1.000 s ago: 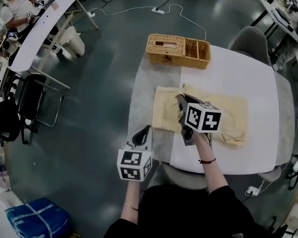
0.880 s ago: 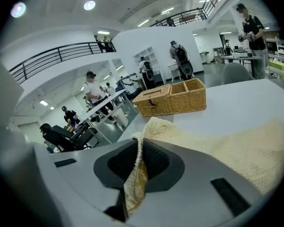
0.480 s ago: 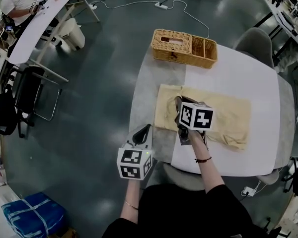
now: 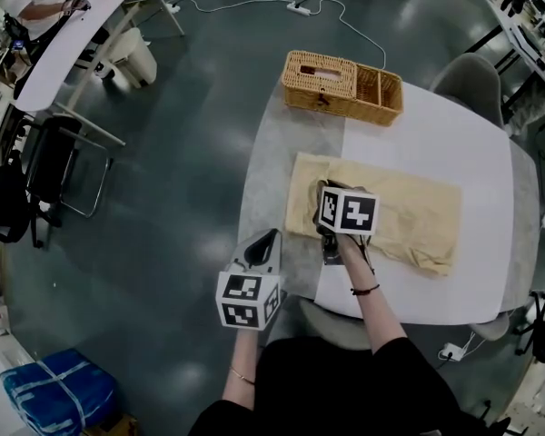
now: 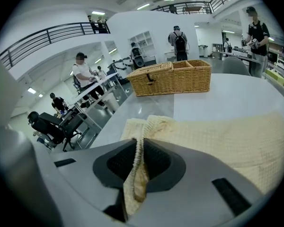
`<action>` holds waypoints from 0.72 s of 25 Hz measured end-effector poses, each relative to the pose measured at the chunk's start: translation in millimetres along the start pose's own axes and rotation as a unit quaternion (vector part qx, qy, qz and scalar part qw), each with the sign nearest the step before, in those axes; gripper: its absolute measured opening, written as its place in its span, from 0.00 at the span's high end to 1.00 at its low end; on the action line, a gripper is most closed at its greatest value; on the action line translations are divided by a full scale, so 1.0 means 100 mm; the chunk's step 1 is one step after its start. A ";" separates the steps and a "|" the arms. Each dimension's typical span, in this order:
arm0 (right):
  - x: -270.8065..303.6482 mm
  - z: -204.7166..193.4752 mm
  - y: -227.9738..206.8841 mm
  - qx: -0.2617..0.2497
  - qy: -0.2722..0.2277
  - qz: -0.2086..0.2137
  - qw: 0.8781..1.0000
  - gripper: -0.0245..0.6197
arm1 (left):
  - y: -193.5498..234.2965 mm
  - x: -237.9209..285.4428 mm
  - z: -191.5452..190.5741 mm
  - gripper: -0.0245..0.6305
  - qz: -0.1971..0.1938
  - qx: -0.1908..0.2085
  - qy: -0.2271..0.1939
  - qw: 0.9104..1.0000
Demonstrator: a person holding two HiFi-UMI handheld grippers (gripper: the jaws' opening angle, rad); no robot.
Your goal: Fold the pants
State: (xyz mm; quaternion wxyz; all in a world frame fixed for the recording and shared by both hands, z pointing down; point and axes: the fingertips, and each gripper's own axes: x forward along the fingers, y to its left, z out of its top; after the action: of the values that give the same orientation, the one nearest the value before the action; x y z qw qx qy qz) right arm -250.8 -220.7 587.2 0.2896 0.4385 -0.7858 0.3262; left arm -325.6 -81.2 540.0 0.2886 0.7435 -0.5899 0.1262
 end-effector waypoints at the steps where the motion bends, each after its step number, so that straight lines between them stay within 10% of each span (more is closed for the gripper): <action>1: 0.02 -0.02 0.00 -0.002 0.003 -0.003 1.000 0.91 | 0.00 0.00 -0.01 0.95 0.000 -0.001 0.000 1.000; 18: 0.09 -0.14 0.12 -0.007 0.016 0.025 1.000 0.78 | 0.01 0.00 0.00 0.95 -0.001 -0.004 -0.002 1.000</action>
State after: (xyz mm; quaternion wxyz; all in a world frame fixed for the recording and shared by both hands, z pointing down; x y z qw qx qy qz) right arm -262.8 -209.9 599.5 0.2970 0.4118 -0.7941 0.3341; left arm -326.8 -81.3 540.5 0.2907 0.7430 -0.5903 0.1225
